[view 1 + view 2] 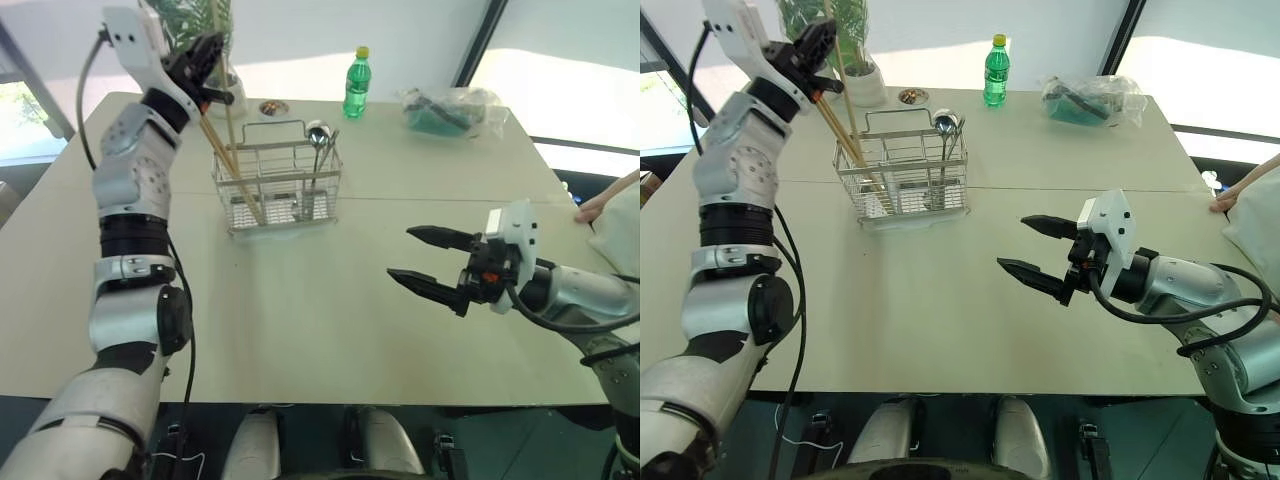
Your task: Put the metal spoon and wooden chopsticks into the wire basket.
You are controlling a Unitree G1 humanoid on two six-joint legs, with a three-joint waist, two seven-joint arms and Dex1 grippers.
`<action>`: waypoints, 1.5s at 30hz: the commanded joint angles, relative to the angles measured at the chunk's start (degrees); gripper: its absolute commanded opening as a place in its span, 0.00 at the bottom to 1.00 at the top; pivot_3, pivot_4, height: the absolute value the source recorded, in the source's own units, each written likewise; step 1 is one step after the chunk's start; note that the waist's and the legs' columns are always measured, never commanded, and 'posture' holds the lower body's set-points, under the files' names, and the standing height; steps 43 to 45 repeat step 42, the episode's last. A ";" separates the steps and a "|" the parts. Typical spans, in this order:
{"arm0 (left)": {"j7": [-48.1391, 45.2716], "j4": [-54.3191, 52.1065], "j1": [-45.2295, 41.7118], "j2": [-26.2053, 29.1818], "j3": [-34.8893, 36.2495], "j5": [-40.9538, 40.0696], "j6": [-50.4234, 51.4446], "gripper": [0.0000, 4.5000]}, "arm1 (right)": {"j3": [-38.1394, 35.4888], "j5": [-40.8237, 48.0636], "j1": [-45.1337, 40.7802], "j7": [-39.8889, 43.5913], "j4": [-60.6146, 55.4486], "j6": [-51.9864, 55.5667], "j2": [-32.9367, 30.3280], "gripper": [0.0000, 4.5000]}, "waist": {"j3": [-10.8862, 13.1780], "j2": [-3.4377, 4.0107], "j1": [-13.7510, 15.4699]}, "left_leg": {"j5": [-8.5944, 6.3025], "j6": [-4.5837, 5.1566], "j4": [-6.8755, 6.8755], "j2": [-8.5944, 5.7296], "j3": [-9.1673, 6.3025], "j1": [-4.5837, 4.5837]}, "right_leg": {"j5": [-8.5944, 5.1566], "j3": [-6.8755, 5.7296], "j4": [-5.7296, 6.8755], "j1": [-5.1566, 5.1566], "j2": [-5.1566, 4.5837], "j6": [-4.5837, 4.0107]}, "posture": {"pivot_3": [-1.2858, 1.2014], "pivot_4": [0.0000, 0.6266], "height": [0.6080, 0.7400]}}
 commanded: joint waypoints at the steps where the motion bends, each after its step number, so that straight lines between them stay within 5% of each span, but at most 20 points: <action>1: 1.17 -0.91 0.77 -1.15 0.16 0.54 -2.41 0.01 | -2.38 1.64 -1.12 -0.90 -1.12 0.17 0.12 0.89 | 0.00 0.00 -0.02 | 0.00 0.00 0.00 0.00 0.00 0.00 | 0.00 0.00 0.00 0.00 0.00 0.00 | 0.52 0.24 0.83; 4: 2.00 -1.24 1.74 -2.10 0.67 0.21 -2.76 0.21 | -2.43 2.00 -1.47 -1.00 -0.80 0.34 -0.19 0.89 | 0.00 0.00 -0.03 | 0.00 0.00 0.00 0.00 -0.01 0.00 | 0.00 0.00 0.00 0.00 0.00 0.00 | 0.52 0.24 0.83; 11: 3.01 -6.33 4.19 -2.69 1.07 -1.32 -1.92 0.96 | -2.08 2.02 -3.12 0.04 0.98 0.55 -0.83 0.89 | 0.00 0.00 -0.03 | 0.00 0.00 0.00 0.00 -0.01 0.00 | 0.00 0.00 -0.01 0.00 0.00 0.00 | 0.52 0.24 0.83; 16: 3.88 -16.63 6.59 0.67 0.48 -2.85 5.79 0.98 | -0.70 1.27 -5.61 0.70 3.22 0.39 -0.38 0.89 | 0.00 0.01 -0.16 | 0.00 0.00 0.00 0.00 -0.03 0.00 | 0.00 0.00 0.00 0.01 0.00 0.00 | 0.52 0.24 0.83; 23: -8.23 -38.64 16.13 20.57 0.66 -9.36 24.13 0.98 | 0.92 -0.45 -8.74 2.52 6.41 -0.74 0.16 0.89 | 0.02 0.21 -0.48 | 0.00 0.00 -0.07 0.07 -0.05 0.02 | -0.01 0.05 0.03 -0.08 0.09 -0.02 | 0.52 0.24 0.83; 29: -18.96 -46.99 33.35 37.71 8.62 -12.26 31.91 0.98 | 2.95 -3.51 -11.58 3.87 10.77 -3.10 1.46 0.89 | 0.06 0.34 -0.44 | 0.00 0.00 -0.07 0.09 -0.02 0.09 | -0.14 0.07 -0.03 -0.05 0.09 -0.26 | 0.52 0.24 0.83; 37: -23.34 -56.55 54.26 40.79 22.69 -15.15 39.24 0.98 | 5.04 -6.43 -14.64 4.80 14.38 -5.00 3.78 0.89 | 0.10 0.41 -0.03 | -0.01 -0.01 -0.08 0.07 0.03 0.00 | -0.17 0.06 -0.12 -0.09 -0.03 -0.31 | 0.52 0.24 0.83; 45: -22.39 -58.14 57.55 40.79 25.19 -15.09 40.34 0.98 | 5.42 -6.51 -15.27 5.51 14.28 -4.88 4.76 0.89 | 0.12 0.46 -0.05 | -0.01 -0.02 -0.08 0.07 0.04 -0.02 | -0.22 0.06 -0.15 -0.12 -0.05 -0.40 | 0.52 0.24 0.83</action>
